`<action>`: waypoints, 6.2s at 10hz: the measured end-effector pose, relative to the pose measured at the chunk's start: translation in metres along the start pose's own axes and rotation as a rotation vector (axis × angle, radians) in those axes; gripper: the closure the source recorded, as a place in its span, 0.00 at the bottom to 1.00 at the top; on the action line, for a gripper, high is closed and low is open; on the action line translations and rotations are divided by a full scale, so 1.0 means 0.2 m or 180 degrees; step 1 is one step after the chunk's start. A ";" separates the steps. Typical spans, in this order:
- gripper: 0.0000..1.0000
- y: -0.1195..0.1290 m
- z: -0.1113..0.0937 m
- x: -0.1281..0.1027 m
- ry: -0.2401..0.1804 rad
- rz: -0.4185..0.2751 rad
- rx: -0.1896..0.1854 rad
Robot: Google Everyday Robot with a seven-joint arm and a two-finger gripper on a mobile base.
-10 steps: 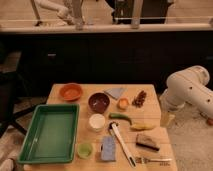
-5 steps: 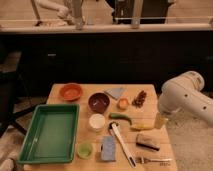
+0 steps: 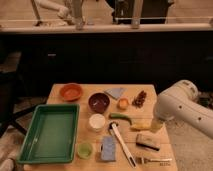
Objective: Place brush in purple bowl
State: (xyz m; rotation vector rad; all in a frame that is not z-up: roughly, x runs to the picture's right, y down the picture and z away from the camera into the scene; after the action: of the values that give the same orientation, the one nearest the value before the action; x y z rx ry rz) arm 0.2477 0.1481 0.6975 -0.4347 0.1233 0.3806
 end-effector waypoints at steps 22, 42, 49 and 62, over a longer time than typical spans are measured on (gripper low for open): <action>0.20 0.41 0.27 -0.27 -0.0167 0.0334 -0.0439; 0.20 0.69 0.32 -0.32 -0.0808 0.0287 -0.0615; 0.20 0.77 0.48 -0.44 -0.0776 0.0198 -0.0620; 0.88 0.81 0.71 -0.53 -0.0453 0.0065 -0.0800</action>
State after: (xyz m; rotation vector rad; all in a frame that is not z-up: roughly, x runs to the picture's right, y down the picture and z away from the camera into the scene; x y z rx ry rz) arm 0.0923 0.3108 0.7834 -0.6528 -0.0597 0.4481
